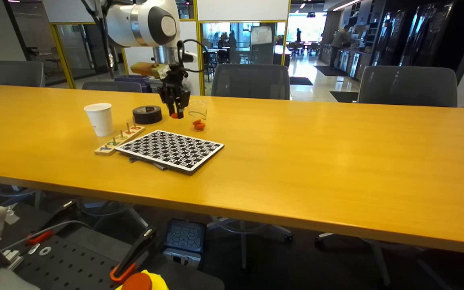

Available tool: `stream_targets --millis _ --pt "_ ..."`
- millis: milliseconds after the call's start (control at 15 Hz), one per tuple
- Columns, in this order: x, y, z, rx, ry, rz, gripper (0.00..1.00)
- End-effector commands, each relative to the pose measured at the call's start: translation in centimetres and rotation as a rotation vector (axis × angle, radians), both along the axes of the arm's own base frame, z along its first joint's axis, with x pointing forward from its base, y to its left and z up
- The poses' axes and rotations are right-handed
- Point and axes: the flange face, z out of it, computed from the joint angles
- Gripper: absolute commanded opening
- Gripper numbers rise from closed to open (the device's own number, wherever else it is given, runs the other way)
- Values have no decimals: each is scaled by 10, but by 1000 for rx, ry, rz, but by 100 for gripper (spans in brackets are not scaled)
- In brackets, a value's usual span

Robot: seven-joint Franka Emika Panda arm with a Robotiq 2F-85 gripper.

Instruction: Put the orange circles into the transparent cup and the yellow circles into the white cup.

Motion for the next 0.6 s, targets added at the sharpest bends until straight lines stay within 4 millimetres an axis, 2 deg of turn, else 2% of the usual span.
stream_targets --millis 0,267,533 --pt "34 -8 50 -13 -27 10 18" --pt "58 -9 83 -15 -50 17 18" --pt "82 -13 93 2 -38 34 18"
